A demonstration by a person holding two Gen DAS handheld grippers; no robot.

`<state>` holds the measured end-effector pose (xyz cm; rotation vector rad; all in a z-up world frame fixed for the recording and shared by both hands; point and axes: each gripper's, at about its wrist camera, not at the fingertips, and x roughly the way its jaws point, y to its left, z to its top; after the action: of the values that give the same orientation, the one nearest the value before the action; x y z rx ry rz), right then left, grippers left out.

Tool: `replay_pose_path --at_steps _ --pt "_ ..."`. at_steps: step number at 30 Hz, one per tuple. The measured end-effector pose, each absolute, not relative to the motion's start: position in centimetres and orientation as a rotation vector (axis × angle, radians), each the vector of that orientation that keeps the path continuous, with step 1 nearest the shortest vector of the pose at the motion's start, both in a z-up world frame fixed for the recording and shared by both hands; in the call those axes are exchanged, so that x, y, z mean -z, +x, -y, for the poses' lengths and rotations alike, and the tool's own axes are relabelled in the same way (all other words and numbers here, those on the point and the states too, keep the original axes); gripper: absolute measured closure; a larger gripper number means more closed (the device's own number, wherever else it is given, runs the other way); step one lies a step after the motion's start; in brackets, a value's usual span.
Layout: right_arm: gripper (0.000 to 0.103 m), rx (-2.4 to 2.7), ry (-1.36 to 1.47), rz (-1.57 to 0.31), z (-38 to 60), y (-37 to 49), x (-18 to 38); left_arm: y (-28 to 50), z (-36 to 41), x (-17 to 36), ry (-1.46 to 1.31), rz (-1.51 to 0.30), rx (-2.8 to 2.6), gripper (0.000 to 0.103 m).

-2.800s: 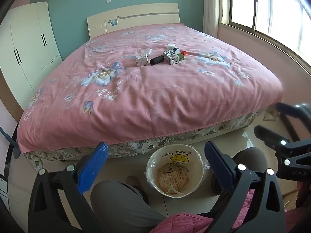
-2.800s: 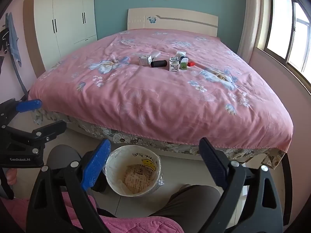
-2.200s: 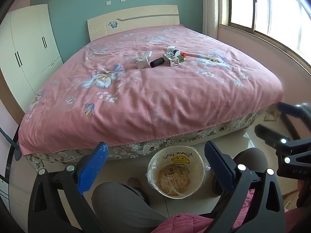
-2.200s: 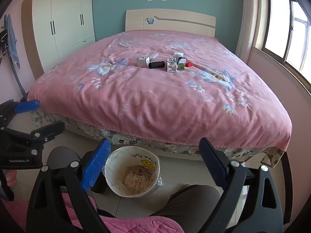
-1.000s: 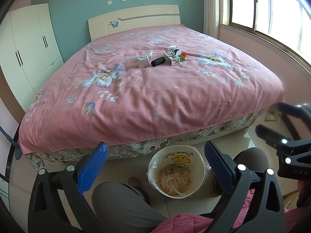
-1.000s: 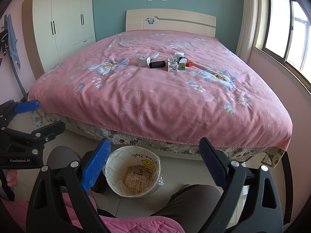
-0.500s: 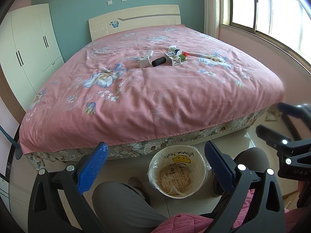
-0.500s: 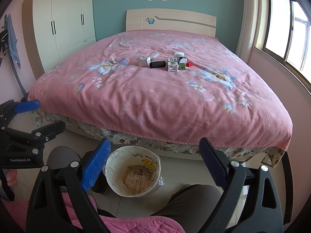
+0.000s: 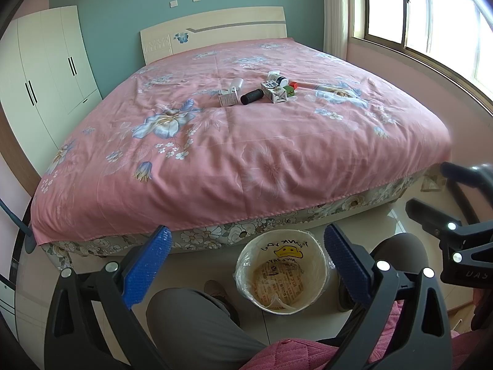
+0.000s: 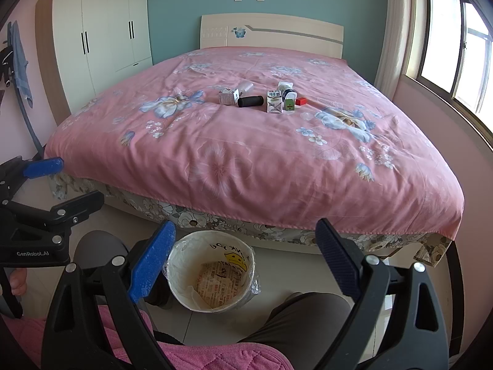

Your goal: Collect trash

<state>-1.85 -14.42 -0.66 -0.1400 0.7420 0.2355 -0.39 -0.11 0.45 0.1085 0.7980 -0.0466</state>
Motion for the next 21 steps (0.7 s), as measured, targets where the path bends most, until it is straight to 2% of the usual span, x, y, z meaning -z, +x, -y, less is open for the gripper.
replay_pose_path --at_steps 15,21 --pt "0.012 -0.227 -0.155 -0.741 14.3 -1.2 1.1 -0.2 -0.3 -0.5 0.104 -0.804 0.045 0.002" --pt "0.012 -0.201 -0.137 -0.73 15.1 1.7 0.3 3.2 -1.2 -0.2 0.098 -0.804 0.039 0.002"
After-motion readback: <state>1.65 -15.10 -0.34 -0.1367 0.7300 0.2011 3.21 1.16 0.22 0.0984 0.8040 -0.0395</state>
